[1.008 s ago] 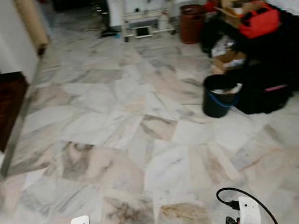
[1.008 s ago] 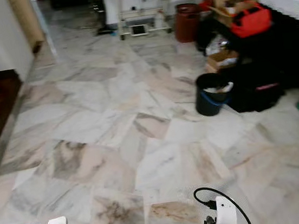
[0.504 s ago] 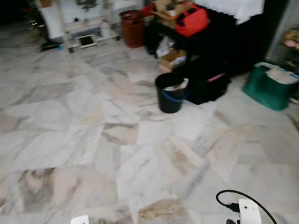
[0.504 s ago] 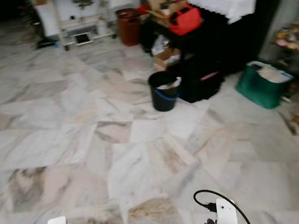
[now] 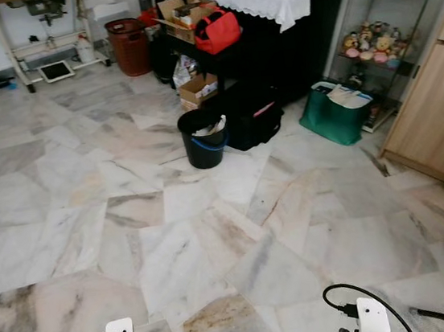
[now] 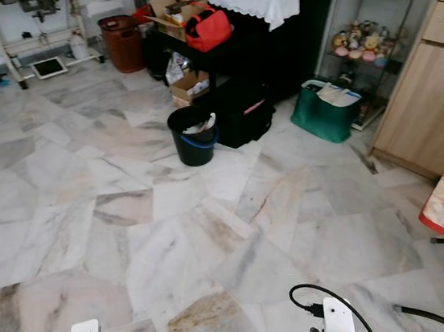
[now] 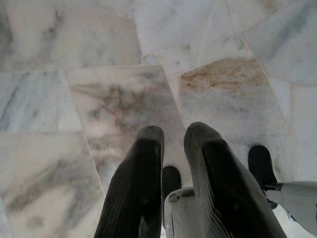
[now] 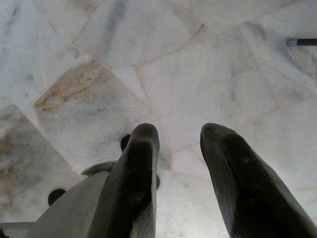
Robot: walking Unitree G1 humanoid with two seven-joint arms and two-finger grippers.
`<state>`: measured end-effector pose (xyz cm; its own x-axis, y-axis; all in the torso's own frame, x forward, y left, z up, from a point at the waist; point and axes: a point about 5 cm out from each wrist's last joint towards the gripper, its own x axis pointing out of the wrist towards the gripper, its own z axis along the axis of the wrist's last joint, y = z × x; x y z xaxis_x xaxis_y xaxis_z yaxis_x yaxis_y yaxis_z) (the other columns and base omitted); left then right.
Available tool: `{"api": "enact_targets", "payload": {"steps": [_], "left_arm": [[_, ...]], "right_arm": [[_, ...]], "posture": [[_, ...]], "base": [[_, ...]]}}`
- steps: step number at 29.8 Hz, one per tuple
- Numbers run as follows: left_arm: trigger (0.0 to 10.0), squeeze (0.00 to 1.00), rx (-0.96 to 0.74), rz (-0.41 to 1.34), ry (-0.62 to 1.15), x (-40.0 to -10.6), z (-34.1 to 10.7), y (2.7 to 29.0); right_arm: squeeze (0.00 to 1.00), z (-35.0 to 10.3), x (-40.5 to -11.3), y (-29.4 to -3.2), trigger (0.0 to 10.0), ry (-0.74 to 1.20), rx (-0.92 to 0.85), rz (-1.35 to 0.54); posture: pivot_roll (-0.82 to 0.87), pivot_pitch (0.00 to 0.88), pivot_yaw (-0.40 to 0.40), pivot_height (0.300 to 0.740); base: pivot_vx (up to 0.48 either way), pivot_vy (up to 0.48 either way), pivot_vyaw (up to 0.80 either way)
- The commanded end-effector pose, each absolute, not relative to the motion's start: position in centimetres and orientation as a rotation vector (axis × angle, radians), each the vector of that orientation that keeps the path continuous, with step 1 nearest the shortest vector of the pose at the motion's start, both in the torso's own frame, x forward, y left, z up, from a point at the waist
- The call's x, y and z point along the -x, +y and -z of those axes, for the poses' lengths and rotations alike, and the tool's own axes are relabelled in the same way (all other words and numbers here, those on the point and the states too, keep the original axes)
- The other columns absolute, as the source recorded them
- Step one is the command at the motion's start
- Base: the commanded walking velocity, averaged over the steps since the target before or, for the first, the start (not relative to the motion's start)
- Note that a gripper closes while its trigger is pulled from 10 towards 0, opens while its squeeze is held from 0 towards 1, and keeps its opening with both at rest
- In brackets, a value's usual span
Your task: Setting the table
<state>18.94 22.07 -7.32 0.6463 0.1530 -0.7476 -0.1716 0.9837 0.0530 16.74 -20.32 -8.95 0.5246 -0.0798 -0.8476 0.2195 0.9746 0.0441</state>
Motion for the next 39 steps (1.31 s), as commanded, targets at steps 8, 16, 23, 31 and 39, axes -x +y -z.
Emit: {"api": "enact_targets", "payload": {"steps": [8,16,23,31,39], "left_arm": [[10.0,0.0,0.044,-0.196,0.834,-19.04,7.28,21.91],[10.0,0.0,0.053,-0.198,0.831,-19.01,7.31,21.77],[10.0,0.0,0.041,-0.185,0.82,-19.17,7.2,21.79],[10.0,0.0,0.058,-0.201,0.816,-19.24,7.15,21.89],[10.0,0.0,0.053,-0.196,0.816,-19.3,7.11,21.9]], "right_arm": [[0.0,8.94,-16.54,-20.97,10.0,1.013,-0.146,0.195],[0.0,8.89,-16.61,-21.09,10.0,1.014,-0.142,0.192],[0.0,8.83,-16.75,-21.1,10.0,1.013,-0.145,0.193],[0.0,8.93,-16.57,-21.03,10.0,1.018,-0.15,0.194],[0.0,8.99,-16.42,-21.03,10.0,1.021,-0.154,0.195]], "posture": [[0.08,0.0,-0.048,0.728],[0.08,0.0,-0.053,0.728],[0.08,0.0,-0.05,0.728],[0.08,0.0,-0.047,0.728],[0.08,0.0,-0.046,0.728]], "base": [[0.0,0.0,-0.75],[0.0,0.0,-0.74],[0.0,-0.07,-0.74],[0.0,-0.342,-0.75],[0.0,0.0,-0.75]]}}
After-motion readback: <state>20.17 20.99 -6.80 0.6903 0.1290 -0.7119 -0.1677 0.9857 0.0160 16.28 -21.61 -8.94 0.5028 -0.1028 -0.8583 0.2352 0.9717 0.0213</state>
